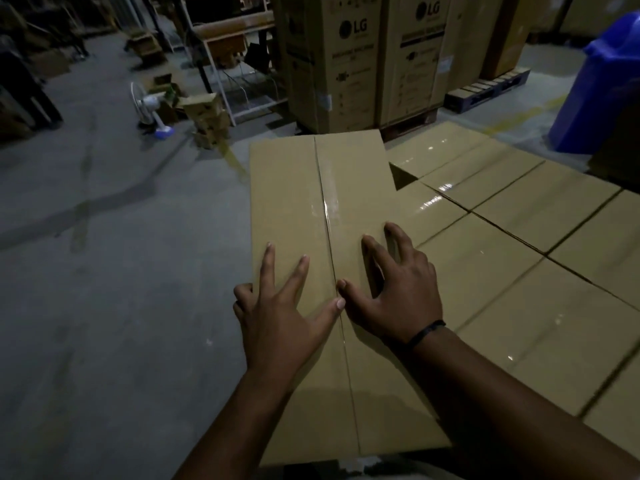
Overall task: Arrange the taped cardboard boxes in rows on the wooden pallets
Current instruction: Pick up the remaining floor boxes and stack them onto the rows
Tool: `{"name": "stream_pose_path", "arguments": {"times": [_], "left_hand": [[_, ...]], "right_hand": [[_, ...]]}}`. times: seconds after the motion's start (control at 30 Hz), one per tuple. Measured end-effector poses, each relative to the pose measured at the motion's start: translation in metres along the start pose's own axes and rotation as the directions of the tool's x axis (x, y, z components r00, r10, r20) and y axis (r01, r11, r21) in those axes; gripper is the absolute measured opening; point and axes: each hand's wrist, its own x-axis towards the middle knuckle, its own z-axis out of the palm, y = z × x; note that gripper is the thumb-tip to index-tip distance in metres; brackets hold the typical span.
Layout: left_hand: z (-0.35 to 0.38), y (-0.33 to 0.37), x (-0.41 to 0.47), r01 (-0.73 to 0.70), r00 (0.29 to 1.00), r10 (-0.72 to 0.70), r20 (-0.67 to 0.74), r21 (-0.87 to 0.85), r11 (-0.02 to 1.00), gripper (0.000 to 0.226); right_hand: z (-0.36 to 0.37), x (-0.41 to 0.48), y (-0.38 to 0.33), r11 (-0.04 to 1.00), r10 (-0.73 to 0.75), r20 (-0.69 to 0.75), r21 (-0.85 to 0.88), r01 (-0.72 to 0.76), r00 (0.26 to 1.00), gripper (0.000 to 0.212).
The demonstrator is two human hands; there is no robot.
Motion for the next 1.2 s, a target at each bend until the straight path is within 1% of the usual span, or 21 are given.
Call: {"name": "stream_pose_path", "arguments": {"times": [0.1,0.2,0.33,0.43,0.63,0.8,0.93,1.1,1.2], "left_hand": [[-0.017,-0.040,0.043,-0.055,0.998,0.057,-0.033,0.057,0.997,0.089],[-0.025,-0.073,0.086,-0.078,0.997,0.079,-0.014,0.076,0.994,0.088],[-0.027,-0.099,0.139,-0.137,0.990,0.139,-0.010,0.088,0.987,0.086],[-0.018,-0.115,0.186,-0.151,0.989,0.150,0.013,0.094,0.984,0.086],[0.019,-0.134,0.289,-0.196,0.979,0.190,0.075,0.084,0.977,0.085],[0.043,-0.134,0.381,-0.209,0.972,0.195,0.133,0.098,0.973,0.086],[0.065,-0.128,0.447,-0.252,0.959,0.238,0.156,0.075,0.965,0.084],[0.094,-0.121,0.502,-0.264,0.949,0.253,0.186,0.034,0.964,0.083],[0.111,-0.120,0.529,-0.315,0.926,0.306,0.219,0.006,0.949,0.083]], "right_hand": [[0.027,0.031,-0.038,0.999,0.012,-0.047,0.049,-0.010,0.999,0.086],[0.053,0.060,-0.067,0.997,0.051,-0.076,0.060,-0.046,0.996,0.084],[0.080,0.100,-0.089,0.993,0.090,-0.119,0.093,-0.079,0.989,0.081],[0.102,0.138,-0.095,0.989,0.123,-0.124,0.095,-0.112,0.985,0.079],[0.149,0.226,-0.089,0.981,0.183,-0.123,0.094,-0.172,0.975,0.079],[0.182,0.311,-0.078,0.965,0.256,-0.111,0.089,-0.247,0.960,0.077],[0.198,0.368,-0.062,0.950,0.304,-0.120,0.113,-0.292,0.945,0.076],[0.212,0.413,-0.050,0.931,0.364,-0.142,0.084,-0.355,0.921,0.074],[0.221,0.433,-0.040,0.916,0.400,-0.148,0.097,-0.389,0.904,0.075]]}}
